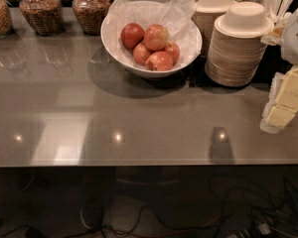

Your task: Pick apple from white bowl

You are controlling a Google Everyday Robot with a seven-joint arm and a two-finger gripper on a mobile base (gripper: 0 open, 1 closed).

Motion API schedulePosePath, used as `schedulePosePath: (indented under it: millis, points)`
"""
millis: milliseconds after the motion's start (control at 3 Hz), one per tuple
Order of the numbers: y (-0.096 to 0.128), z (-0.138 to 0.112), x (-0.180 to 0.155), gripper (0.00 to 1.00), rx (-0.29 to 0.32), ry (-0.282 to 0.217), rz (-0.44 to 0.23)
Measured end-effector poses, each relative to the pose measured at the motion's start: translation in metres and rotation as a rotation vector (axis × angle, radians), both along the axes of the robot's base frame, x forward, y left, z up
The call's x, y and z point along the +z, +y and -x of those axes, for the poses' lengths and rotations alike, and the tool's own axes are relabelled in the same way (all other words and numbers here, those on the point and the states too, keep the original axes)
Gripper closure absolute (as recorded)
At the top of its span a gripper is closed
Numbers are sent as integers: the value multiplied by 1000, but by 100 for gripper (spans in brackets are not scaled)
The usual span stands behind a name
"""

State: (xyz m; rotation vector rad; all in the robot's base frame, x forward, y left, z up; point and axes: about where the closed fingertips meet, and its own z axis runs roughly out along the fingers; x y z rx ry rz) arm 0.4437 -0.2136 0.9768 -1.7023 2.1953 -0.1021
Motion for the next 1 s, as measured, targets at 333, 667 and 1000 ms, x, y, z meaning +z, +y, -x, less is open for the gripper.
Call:
schedulePosePath:
  millis: [333,667,1000]
  points:
    - [6,-14,-5,0,-11,-78,-78]
    - [19,-43,-7,0,-32,-189,-179]
    - [38,-90,10,0,-34,-323,-250]
